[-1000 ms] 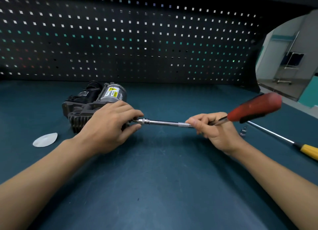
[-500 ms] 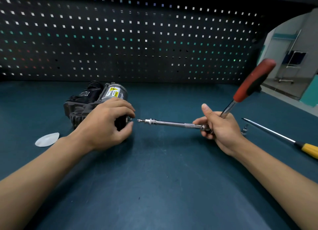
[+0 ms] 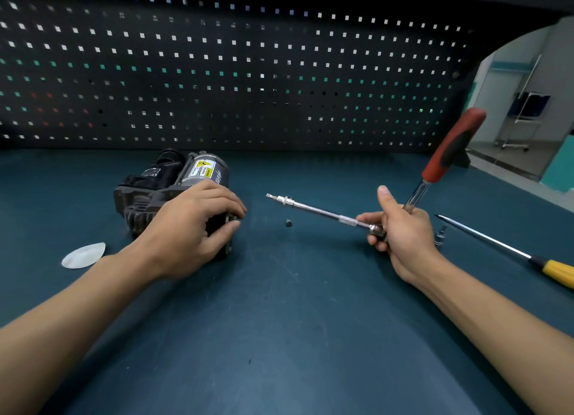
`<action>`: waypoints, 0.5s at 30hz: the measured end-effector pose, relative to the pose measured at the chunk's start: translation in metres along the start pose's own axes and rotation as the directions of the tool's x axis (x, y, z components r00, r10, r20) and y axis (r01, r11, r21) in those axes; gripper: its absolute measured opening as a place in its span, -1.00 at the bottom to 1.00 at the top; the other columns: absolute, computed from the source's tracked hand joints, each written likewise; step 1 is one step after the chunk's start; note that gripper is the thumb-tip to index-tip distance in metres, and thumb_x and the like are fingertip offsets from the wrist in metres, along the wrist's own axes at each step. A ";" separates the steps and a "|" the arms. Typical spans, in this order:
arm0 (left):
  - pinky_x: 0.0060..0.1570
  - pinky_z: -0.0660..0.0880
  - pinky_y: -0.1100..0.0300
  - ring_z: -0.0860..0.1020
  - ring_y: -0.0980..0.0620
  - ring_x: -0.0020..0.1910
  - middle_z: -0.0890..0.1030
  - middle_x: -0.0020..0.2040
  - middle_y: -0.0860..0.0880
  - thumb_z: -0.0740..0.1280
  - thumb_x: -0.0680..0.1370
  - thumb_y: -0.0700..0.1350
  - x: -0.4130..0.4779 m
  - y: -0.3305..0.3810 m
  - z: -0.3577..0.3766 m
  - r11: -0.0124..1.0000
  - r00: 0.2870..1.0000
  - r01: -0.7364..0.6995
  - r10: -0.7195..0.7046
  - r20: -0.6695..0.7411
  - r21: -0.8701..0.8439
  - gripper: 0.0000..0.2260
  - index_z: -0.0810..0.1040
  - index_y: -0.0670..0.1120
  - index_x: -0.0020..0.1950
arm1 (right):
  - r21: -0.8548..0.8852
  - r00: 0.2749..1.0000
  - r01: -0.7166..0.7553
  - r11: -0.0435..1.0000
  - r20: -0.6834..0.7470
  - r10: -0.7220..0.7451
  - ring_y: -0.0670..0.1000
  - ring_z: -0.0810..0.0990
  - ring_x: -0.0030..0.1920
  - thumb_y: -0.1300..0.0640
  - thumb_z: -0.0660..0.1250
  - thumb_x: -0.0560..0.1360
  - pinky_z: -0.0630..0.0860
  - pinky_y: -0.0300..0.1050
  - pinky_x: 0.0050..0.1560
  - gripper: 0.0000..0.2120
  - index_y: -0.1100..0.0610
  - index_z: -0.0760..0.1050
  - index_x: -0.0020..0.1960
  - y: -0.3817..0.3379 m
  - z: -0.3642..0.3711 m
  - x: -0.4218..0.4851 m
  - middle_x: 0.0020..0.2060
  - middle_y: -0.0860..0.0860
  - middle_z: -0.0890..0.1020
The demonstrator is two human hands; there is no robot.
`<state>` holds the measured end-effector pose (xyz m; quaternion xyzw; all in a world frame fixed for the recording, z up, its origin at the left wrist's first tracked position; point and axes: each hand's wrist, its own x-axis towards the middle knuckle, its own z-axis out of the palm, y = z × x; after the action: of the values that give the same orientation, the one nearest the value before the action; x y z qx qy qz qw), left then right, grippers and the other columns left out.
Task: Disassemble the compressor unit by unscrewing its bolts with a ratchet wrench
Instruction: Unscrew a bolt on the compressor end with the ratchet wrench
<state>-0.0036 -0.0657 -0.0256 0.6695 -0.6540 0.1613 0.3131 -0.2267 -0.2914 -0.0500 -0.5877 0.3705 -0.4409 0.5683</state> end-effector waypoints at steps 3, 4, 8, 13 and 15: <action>0.18 0.50 0.09 0.55 0.06 0.10 0.65 -0.02 0.12 0.49 0.47 -0.24 0.002 0.003 -0.001 0.999 0.999 0.046 -0.046 -0.010 -0.019 -0.90 0.70 -0.09 -0.04 | 0.062 0.999 -0.015 0.998 -0.040 0.017 0.01 0.42 -0.58 -0.13 0.30 0.61 0.25 -0.22 -0.61 -0.47 0.17 0.44 -0.42 -0.002 0.000 0.000 -0.31 0.12 0.72; 0.18 0.48 0.14 0.56 0.06 0.09 0.65 -0.03 0.12 0.50 0.45 -0.25 0.003 0.004 -0.002 0.998 0.998 0.056 -0.056 -0.008 -0.019 -0.89 0.70 -0.10 -0.05 | 0.069 0.999 -0.021 0.997 -0.045 0.024 0.01 0.42 -0.58 -0.13 0.29 0.62 0.25 -0.23 -0.61 -0.48 0.18 0.45 -0.40 -0.002 -0.001 0.000 -0.32 0.11 0.72; 0.16 0.42 0.27 0.58 0.05 0.04 0.66 -0.05 0.08 0.52 0.42 -0.28 0.005 0.009 -0.003 0.997 0.997 0.074 -0.074 -0.009 -0.004 -0.87 0.70 -0.12 -0.08 | 0.063 0.998 -0.030 0.998 -0.044 0.033 0.01 0.42 -0.58 -0.13 0.28 0.62 0.25 -0.23 -0.61 -0.50 0.23 0.47 -0.32 -0.002 -0.001 0.001 -0.33 0.10 0.72; 0.14 0.46 0.21 0.60 0.03 0.01 0.67 -0.06 0.05 0.52 0.40 -0.30 0.005 0.012 -0.003 0.998 0.997 0.069 -0.069 -0.019 0.007 -0.87 0.70 -0.13 -0.09 | 0.025 1.000 0.000 1.000 0.004 -0.001 0.02 0.41 -0.59 -0.13 0.27 0.62 0.23 -0.24 -0.60 -0.45 0.11 0.46 -0.48 -0.005 0.000 -0.004 -0.31 0.13 0.72; 0.12 0.47 0.18 0.60 0.01 0.00 0.67 -0.07 0.04 0.52 0.38 -0.31 0.004 0.011 -0.002 0.998 0.998 0.063 -0.062 -0.026 0.023 -0.85 0.69 -0.14 -0.10 | 0.007 0.998 0.015 1.000 0.055 -0.016 0.02 0.38 -0.61 -0.14 0.24 0.63 0.18 -0.25 -0.60 -0.29 0.08 0.39 -0.67 -0.009 0.000 -0.008 -0.35 0.12 0.71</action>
<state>-0.0141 -0.0669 -0.0199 0.6911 -0.6268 0.1676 0.3184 -0.2304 -0.2832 -0.0416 -0.6007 0.3486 -0.4300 0.5769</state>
